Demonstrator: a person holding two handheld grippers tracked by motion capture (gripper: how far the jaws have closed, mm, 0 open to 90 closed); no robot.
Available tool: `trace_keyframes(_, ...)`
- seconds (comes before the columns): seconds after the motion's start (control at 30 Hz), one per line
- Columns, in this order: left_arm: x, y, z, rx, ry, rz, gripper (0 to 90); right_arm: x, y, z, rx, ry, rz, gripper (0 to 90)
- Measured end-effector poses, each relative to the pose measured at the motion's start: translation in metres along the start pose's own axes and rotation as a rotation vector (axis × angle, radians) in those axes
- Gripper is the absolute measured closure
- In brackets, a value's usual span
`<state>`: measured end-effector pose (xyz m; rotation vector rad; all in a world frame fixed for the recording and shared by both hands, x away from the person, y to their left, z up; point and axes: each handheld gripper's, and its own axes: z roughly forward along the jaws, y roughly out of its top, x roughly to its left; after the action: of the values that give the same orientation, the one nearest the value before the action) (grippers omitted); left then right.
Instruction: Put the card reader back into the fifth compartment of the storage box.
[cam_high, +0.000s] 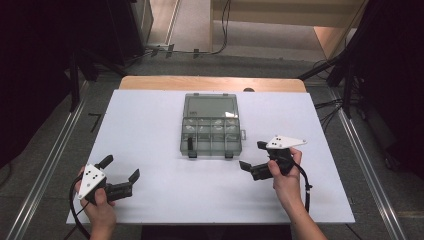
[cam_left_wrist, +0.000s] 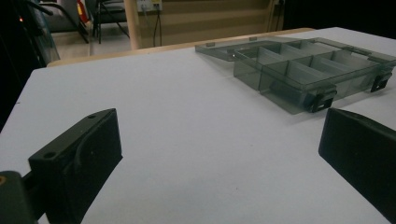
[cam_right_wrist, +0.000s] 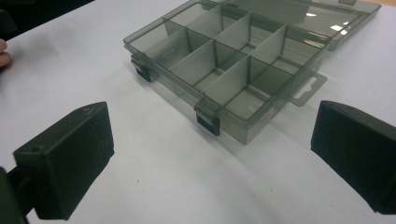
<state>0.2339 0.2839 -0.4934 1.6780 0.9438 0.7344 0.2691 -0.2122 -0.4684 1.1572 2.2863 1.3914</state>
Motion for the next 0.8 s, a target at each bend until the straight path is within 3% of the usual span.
trace_keyframes(0.8, -0.001, 0.000, 0.000, 0.000, 0.005, 0.003, 0.0, -0.023, -0.032, -0.030, -0.036, -0.062, 0.054, 0.0)
